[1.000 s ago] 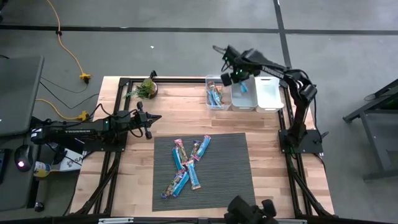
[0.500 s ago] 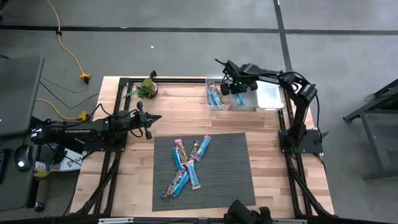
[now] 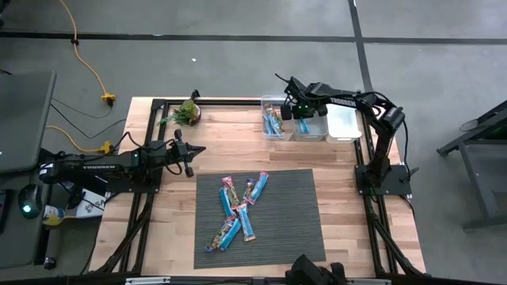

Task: Pick and place Granola Bars by type
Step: Put the red granola bar into the gray bin

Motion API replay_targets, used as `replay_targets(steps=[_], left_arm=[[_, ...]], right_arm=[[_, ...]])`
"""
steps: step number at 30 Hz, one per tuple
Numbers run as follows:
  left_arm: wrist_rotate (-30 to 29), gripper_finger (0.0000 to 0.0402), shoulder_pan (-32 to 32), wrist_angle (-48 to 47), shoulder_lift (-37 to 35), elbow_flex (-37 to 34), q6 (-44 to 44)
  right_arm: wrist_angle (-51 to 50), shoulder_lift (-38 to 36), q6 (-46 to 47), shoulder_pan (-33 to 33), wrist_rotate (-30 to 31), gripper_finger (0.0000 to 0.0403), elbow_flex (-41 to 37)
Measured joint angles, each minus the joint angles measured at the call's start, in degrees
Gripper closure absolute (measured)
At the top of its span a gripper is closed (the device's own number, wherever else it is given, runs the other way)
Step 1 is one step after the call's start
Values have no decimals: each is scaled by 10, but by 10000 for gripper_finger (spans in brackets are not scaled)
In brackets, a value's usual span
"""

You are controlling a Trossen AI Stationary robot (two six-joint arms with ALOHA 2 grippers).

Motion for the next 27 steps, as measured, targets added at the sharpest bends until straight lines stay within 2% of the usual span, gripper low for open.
replay_targets(steps=[7, 14, 23, 27], left_arm=[[0, 401, 0, 0, 0, 0, 0], [0, 401, 0, 0, 0, 0, 0], [0, 401, 0, 0, 0, 0, 0], [0, 401, 0, 0, 0, 0, 0]], right_arm=[[-2, -50, -48, 1, 26, 331, 0], [-20, -88, -51, -4, 35, 325, 0], [-40, -89, -51, -3, 30, 227, 0], [-20, -107, -88, 0, 20, 196, 0]])
